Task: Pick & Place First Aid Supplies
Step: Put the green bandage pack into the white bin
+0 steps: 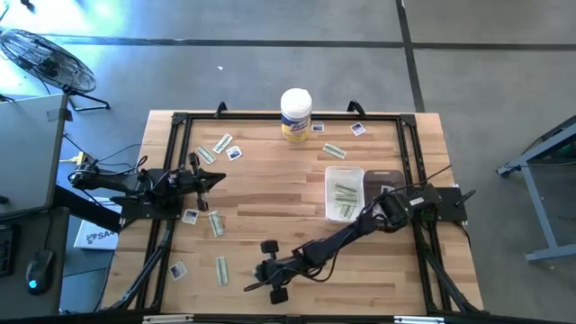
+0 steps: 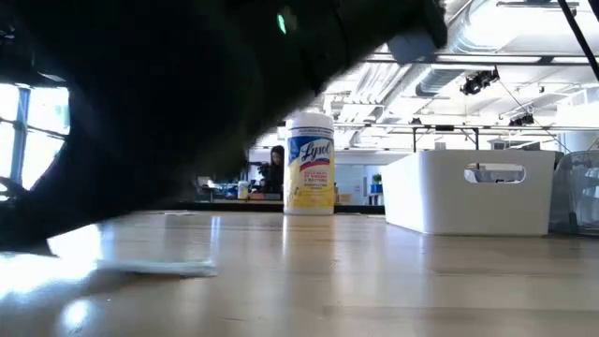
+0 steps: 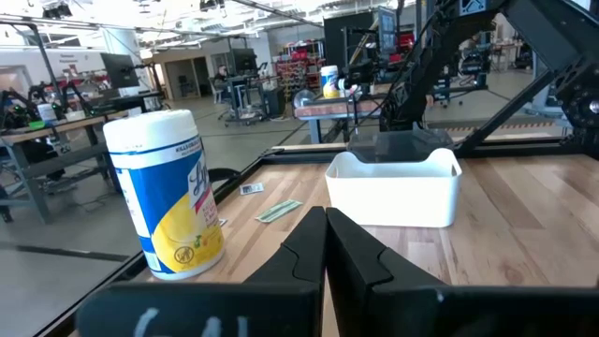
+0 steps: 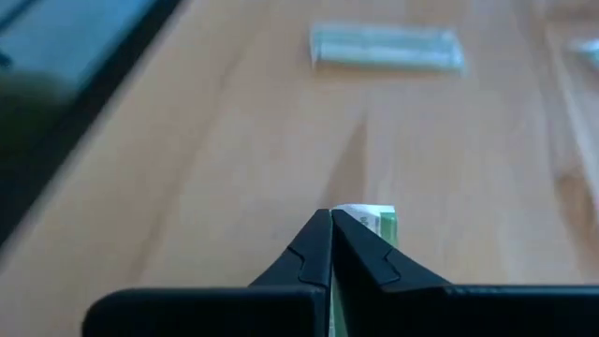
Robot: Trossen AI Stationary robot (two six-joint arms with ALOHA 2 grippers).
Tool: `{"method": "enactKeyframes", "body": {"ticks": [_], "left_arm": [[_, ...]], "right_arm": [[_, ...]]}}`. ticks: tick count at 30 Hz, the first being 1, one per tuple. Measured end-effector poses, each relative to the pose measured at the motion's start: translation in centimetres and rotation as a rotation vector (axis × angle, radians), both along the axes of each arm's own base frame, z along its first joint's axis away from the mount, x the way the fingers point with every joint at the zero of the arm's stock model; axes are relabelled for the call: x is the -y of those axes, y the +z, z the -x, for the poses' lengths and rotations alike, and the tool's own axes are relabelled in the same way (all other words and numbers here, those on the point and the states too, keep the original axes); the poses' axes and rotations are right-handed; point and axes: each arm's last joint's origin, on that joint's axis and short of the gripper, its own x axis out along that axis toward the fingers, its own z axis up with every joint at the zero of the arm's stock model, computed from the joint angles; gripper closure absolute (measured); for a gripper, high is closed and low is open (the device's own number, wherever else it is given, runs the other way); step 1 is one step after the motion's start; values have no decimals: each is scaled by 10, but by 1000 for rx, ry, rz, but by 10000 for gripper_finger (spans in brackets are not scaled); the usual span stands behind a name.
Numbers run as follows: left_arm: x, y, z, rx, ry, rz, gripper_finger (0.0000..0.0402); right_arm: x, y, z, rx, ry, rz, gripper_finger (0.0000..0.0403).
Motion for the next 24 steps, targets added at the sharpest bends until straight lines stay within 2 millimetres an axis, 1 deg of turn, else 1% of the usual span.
{"method": "enactKeyframes", "body": {"ticks": [6,10,14,19,24], "left_arm": [[0,0,0,0,0,0,401],[0,0,0,0,0,0,401],[0,0,0,0,0,0,401],[0,0,0,0,0,0,401],[0,0,0,0,0,0,401]], "right_arm": [[2,44,5,46,-11,-25,402],[8,71,15,16,-51,20,402],[18,97,31,-49,-130,74,402],[34,120,57,-175,-283,162,402],[54,137,87,-266,-538,270,402]]}}
